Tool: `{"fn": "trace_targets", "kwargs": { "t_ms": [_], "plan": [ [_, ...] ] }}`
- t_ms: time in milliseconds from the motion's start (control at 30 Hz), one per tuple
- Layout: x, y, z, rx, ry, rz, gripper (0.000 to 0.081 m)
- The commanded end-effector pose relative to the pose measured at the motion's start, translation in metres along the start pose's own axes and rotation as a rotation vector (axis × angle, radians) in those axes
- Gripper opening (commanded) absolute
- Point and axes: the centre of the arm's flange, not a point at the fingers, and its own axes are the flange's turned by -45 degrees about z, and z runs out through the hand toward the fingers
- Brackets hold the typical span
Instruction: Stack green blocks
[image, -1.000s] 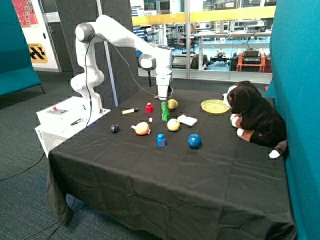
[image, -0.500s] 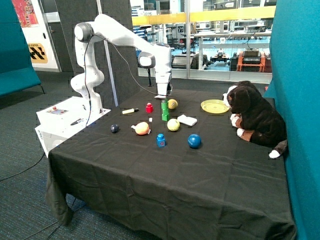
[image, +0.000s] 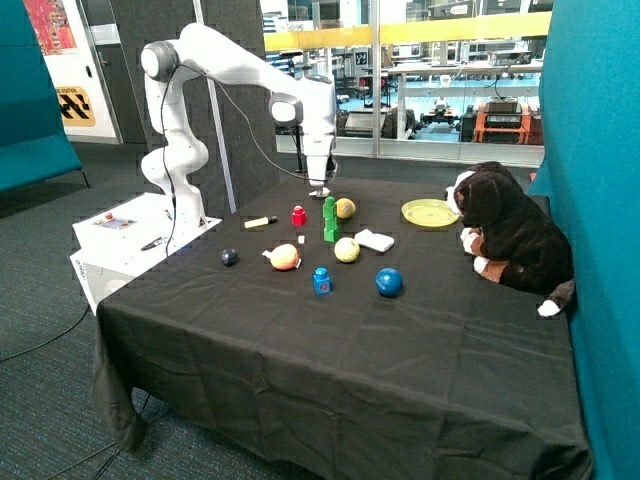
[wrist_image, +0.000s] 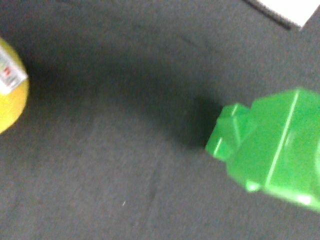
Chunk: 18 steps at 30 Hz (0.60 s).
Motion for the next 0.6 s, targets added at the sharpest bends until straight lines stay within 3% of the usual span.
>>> {"fn": "trace_targets", "kwargs": {
  "t_ms": [0, 333, 367, 567],
  "plan": [
    [-0.023, -0.010, -0.010, -0.0028, 0.0002, 0.006, 0.0713],
    [-0.036, 0.002, -0.010, -0.0028, 0.0003, 0.047, 0.0748],
    [-0.036, 0.003, -0.010, -0.0028, 0.0003, 0.048, 0.0707],
    [-0.031, 0.001, -0.012, -0.0028, 0.0002, 0.024, 0.0747]
  ]
}}
